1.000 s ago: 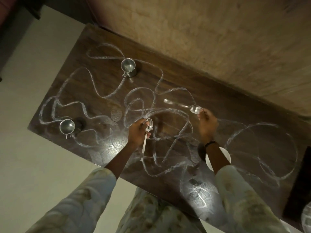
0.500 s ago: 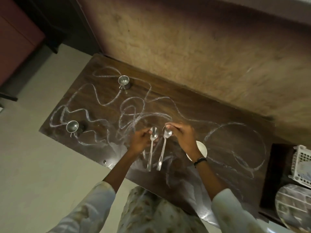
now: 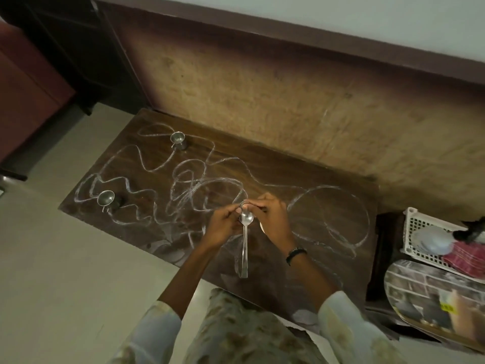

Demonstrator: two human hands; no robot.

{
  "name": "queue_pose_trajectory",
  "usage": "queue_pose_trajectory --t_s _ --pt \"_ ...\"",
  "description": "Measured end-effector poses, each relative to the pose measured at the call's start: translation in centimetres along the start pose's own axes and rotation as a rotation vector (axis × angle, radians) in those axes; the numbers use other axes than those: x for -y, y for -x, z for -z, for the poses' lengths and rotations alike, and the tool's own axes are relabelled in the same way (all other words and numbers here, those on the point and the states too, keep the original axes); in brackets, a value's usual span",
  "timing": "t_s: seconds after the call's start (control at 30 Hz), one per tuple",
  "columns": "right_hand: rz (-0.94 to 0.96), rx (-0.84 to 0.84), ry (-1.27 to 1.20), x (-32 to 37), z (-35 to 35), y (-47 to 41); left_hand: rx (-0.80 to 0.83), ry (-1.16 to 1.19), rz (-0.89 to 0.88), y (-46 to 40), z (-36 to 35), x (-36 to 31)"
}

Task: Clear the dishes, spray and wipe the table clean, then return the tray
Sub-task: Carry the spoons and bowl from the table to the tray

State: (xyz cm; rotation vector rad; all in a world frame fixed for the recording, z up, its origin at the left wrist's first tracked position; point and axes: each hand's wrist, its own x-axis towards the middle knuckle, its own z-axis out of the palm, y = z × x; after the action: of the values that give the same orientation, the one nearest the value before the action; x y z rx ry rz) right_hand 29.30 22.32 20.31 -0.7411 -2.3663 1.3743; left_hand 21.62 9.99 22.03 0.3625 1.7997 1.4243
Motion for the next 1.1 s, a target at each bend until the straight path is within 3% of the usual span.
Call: queue_pose_trajectory --t_s 0.3,0.53,0.7,0.9,1.1 --pt "-0.090 -0.089 -0.034 1.3 0.6 2.0 0.104 -0.004 0.027 1.8 -0.8 -1.2" --pt "-0.243 -0.234 -0.052 1.7 0.7 6.9 -0.062 0.013 0.058 1.8 -1.9 -0.6" --pt "-0.431 -0.021 -0.259 1.7 1.3 10.6 -0.088 0.037 0.077 2.2 -3.7 -1.3" --pt "-0.519 -0.024 -0.419 1.1 4.6 12.0 -0.056 -0.071 0.054 2.6 -7.6 -1.0" --pt "-0.581 -0.007 -0.391 -2.5 9.7 14.0 0.039 -0.101 0.112 2.5 -14.6 0.0"
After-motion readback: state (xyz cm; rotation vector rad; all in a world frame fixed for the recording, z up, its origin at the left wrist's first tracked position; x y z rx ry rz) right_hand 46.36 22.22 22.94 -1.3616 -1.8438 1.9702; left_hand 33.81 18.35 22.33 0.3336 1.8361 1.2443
